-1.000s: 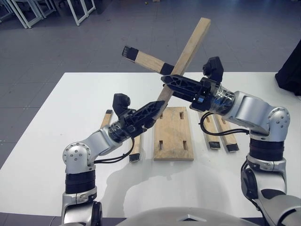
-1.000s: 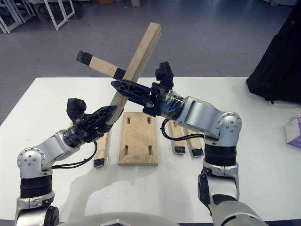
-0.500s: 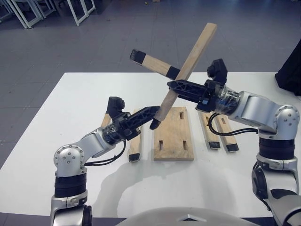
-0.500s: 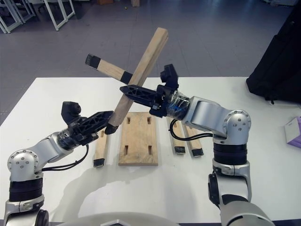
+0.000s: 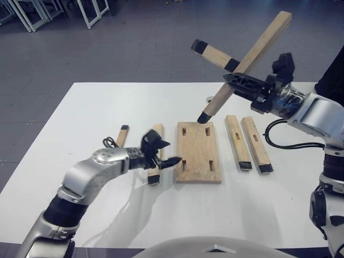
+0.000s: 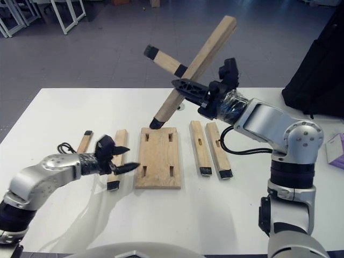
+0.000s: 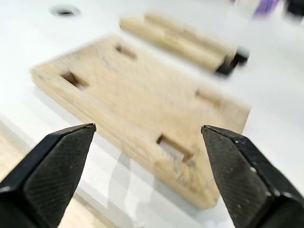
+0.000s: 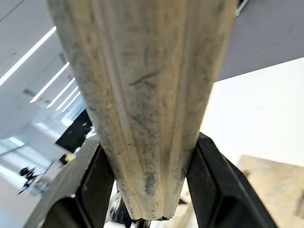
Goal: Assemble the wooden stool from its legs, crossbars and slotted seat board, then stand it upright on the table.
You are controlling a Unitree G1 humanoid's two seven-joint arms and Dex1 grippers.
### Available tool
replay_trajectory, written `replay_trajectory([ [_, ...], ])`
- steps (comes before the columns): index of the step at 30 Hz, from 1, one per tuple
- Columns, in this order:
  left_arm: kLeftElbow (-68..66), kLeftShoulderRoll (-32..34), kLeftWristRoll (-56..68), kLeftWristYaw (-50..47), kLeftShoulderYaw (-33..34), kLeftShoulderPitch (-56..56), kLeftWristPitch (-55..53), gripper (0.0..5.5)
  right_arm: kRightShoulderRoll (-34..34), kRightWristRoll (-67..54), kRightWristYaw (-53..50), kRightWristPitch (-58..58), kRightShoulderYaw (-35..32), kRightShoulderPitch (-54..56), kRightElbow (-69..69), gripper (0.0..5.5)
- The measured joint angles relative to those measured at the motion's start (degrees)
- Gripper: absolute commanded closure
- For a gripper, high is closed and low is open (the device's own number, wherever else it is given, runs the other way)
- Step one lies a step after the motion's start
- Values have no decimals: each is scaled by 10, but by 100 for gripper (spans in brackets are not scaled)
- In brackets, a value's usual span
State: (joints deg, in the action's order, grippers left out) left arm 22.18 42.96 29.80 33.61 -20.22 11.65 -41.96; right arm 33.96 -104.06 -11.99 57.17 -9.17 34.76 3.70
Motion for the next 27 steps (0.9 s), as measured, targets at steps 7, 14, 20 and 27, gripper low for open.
replay_trajectory([
  [7,-1,-10,-123,21,-71,23,16,138,-17,62,1,-20,-2,0,-2,348],
  [14,-15,-11,-166,46,-73,31,15,138,-31,79,2,-20,-8,-2,7,348],
  [20,-5,-15,-206,48,-94,48,-8,138,-37,94,3,-20,-10,-2,7,348],
  [27,2,10,-286,92,-164,125,-54,138,-49,99,2,-21,-14,-12,23,348],
])
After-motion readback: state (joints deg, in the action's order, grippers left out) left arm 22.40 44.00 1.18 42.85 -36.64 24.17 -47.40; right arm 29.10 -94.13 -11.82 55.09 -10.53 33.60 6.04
